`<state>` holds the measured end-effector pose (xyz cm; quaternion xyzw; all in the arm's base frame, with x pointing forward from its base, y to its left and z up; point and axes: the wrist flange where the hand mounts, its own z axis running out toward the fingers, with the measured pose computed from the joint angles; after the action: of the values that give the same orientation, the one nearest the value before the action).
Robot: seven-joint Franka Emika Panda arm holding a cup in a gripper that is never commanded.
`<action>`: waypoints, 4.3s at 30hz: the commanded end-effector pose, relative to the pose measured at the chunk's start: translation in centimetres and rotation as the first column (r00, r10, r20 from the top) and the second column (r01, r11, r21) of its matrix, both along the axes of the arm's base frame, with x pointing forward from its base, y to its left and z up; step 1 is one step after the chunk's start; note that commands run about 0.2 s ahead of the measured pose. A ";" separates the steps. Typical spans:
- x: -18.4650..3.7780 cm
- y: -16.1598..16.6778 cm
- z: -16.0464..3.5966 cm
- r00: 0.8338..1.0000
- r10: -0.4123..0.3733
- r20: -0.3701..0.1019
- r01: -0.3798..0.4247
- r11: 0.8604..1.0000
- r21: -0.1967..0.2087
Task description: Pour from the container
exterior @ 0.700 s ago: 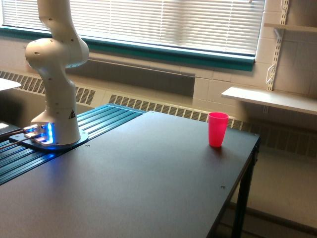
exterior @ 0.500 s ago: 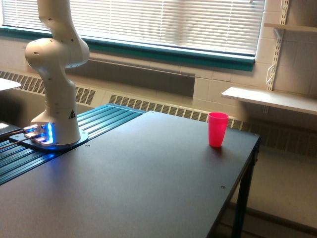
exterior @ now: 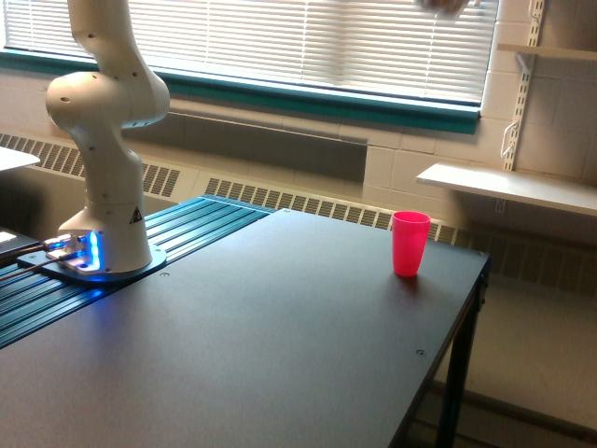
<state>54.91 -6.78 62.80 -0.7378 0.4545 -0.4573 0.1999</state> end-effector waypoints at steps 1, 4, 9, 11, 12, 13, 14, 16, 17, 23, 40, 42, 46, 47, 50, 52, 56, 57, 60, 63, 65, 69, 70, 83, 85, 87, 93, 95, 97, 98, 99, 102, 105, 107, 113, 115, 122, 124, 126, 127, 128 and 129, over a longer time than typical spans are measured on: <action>-1.1 3.1 -3.7 0.991 0.001 -0.132 0.007 0.998 0.055; -1.9 4.3 -5.5 0.986 0.006 -0.168 0.008 0.997 0.080; -2.8 6.8 -7.8 0.977 0.022 -0.211 0.007 0.991 0.132; -3.1 7.8 -8.4 0.976 0.029 -0.218 0.004 0.989 0.147; -3.3 8.2 -8.7 0.975 0.032 -0.219 0.002 0.988 0.151; -3.4 8.6 -8.9 0.976 0.035 -0.215 -0.001 0.988 0.154; -3.6 9.0 -9.0 0.977 0.038 -0.211 -0.002 0.986 0.166; -4.1 10.1 -9.8 0.973 0.047 -0.228 -0.007 0.985 0.170; -4.2 10.6 -10.1 0.970 0.055 -0.237 -0.017 0.987 0.161; -5.4 15.0 -12.0 0.951 0.103 -0.290 -0.054 0.983 0.175; -9.6 26.7 -18.2 0.880 0.215 -0.423 -0.103 0.957 0.272; -9.9 27.3 -18.8 0.876 0.215 -0.432 -0.089 0.952 0.293; -10.6 28.3 -20.2 0.859 0.213 -0.465 -0.080 0.954 0.289; -10.7 28.5 -20.6 0.854 0.213 -0.475 -0.081 0.956 0.283; -10.9 29.1 -21.6 0.846 0.206 -0.493 -0.054 0.951 0.305; -11.1 29.5 -22.5 0.832 0.199 -0.518 -0.036 0.951 0.308; -11.4 30.8 -23.6 0.814 0.202 -0.544 -0.029 0.950 0.309; -11.5 31.2 -23.8 0.813 0.205 -0.545 -0.037 0.952 0.303; -11.8 32.2 -24.4 0.808 0.217 -0.547 -0.070 0.958 0.277; -11.9 32.7 -25.0 0.804 0.220 -0.553 -0.091 0.963 0.252; -11.9 33.1 -25.3 0.800 0.219 -0.558 -0.090 0.964 0.250; -11.9 34.1 -25.8 0.794 0.221 -0.566 -0.088 0.963 0.253; -11.9 34.5 -25.9 0.793 0.223 -0.567 -0.090 0.963 0.252; -10.7 35.0 -28.5 0.753 0.150 -0.641 0.052 0.957 0.285; -10.5 34.9 -29.0 0.738 0.129 -0.663 0.085 0.956 0.280; -10.2 34.7 -29.6 0.717 0.104 -0.690 0.129 0.952 0.277; -9.3 33.9 -31.0 0.665 0.051 -0.745 0.215 0.942 0.257; -9.1 33.8 -31.3 0.649 0.034 -0.760 0.233 0.942 0.242; -9.0 34.0 -31.5 0.634 0.030 -0.773 0.238 0.943 0.232; -8.9 34.2 -31.5 0.628 0.027 -0.777 0.239 0.944 0.226; -8.8 34.3 -31.5 0.626 0.027 -0.779 0.239 0.945 0.225; -8.7 35.0 -31.6 0.614 0.027 -0.789 0.228 0.951 0.210; -8.7 35.8 -31.5 0.607 0.027 -0.795 0.200 0.962 0.185; -8.6 36.1 -31.2 0.625 -0.005 -0.781 0.181 0.974 0.139; -8.9 37.0 -31.2 0.642 -0.023 -0.767 0.146 0.985 0.093; -9.0 37.0 -31.6 0.625 -0.026 -0.780 0.160 0.982 0.096; -9.7 37.3 -32.7 0.559 -0.023 -0.829 0.200 0.974 0.108; -9.8 37.0 -33.1 0.536 -0.030 -0.844 0.219 0.970 0.105; -9.9 36.9 -33.4 0.515 -0.044 -0.856 0.224 0.971 0.085; -9.9 36.9 -33.5 0.507 -0.052 -0.861 0.222 0.972 0.072; -10.0 37.0 -33.6 0.498 -0.059 -0.865 0.211 0.976 0.055; -10.0 37.1 -33.6 0.490 -0.069 -0.869 0.204 0.978 0.037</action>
<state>45.07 30.21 29.68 -0.8115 0.5840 -0.0180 -0.0106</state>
